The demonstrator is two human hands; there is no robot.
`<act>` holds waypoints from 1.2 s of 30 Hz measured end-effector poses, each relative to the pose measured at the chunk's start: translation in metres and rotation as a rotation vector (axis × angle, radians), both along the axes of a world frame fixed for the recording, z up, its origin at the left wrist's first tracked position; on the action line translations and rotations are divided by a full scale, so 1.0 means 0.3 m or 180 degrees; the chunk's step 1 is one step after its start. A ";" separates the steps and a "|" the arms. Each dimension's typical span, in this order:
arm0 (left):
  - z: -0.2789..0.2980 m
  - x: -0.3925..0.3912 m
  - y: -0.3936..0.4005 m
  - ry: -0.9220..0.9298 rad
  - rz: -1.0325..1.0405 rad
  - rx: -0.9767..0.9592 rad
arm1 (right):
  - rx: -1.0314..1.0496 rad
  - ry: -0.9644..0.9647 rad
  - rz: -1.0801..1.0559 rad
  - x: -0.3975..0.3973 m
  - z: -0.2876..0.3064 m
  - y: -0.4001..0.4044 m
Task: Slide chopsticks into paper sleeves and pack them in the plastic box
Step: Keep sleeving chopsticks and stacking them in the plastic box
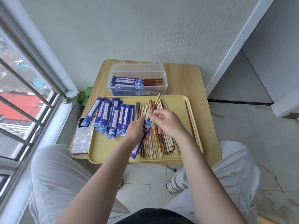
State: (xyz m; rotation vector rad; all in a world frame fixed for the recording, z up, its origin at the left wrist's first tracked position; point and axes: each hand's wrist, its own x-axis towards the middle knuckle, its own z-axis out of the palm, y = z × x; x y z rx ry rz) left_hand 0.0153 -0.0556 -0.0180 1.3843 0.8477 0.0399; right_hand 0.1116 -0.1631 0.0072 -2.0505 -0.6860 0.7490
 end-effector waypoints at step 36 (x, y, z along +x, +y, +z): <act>-0.034 -0.021 0.029 -0.0053 0.0256 -0.0089 | 0.0628 -0.0119 -0.0577 0.033 0.072 0.026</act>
